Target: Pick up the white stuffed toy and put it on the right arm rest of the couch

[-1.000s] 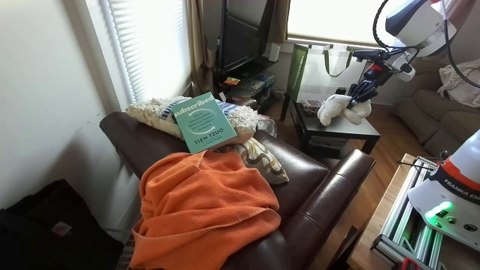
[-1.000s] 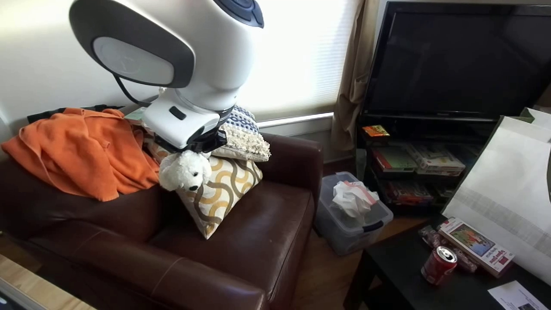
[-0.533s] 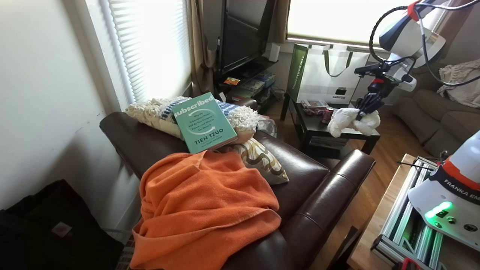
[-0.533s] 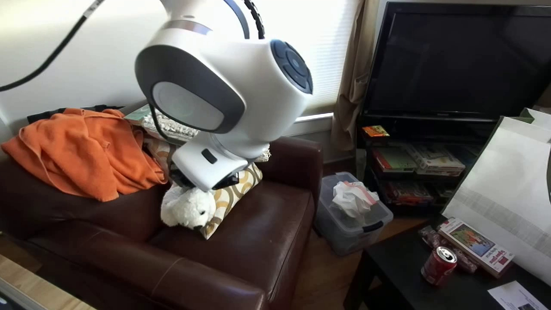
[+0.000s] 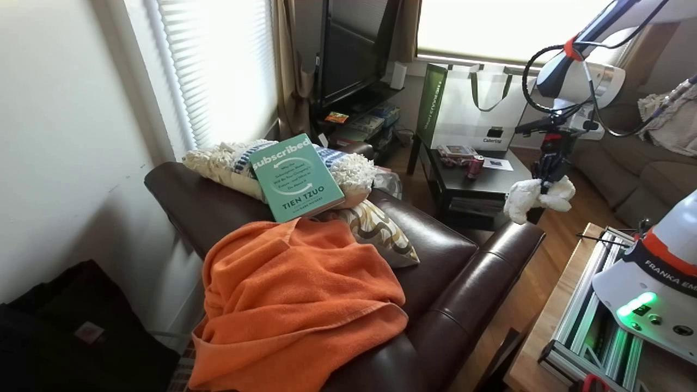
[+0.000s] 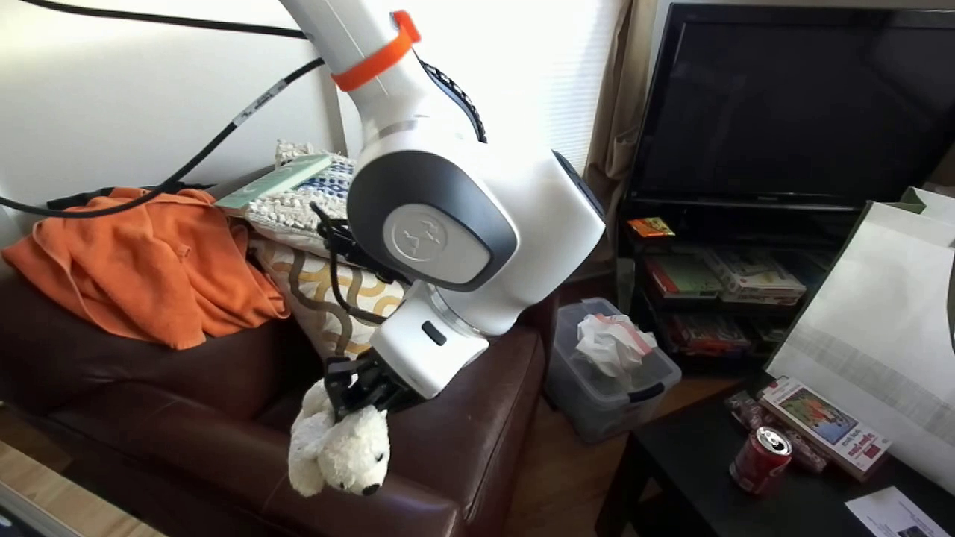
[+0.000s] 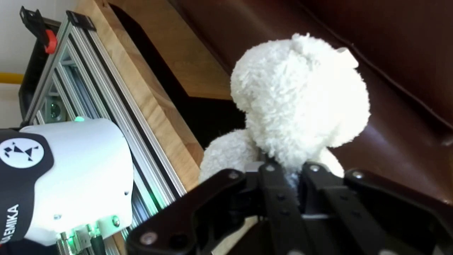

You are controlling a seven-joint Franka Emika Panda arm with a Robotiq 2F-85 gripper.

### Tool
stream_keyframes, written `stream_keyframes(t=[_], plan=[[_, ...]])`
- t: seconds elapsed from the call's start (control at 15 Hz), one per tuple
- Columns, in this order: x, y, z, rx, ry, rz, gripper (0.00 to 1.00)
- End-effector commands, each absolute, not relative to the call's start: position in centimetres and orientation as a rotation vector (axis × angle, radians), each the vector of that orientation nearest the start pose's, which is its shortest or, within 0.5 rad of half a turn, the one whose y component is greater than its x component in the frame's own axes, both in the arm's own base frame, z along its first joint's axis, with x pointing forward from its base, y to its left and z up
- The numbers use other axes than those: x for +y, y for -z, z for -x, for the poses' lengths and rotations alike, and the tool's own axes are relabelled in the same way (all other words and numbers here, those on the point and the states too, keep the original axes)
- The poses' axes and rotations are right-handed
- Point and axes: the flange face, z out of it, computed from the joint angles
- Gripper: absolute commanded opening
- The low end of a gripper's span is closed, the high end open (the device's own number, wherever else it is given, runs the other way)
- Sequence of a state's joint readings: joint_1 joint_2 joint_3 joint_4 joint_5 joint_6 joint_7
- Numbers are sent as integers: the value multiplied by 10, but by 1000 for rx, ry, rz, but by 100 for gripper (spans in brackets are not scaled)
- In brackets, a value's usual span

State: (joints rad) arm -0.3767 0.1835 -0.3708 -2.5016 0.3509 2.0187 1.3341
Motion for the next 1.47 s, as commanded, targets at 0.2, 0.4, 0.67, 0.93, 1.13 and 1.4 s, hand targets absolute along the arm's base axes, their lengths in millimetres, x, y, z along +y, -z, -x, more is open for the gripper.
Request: stream_keyframes(t=[0.2, 0.4, 0.67, 0.93, 1.13, 1.4], plan=[[-262, -174, -304, 2791, -1047, 1167, 2], [-254, -164, -310, 2935, -999, 1354, 2], [-227, -157, -330, 3005, -874, 1638, 2], [-197, -151, -350, 2811, -745, 2022, 2], [-194, -151, -356, 2847, -773, 1968, 10], [-189, -149, -359, 2550, -692, 2258, 2]])
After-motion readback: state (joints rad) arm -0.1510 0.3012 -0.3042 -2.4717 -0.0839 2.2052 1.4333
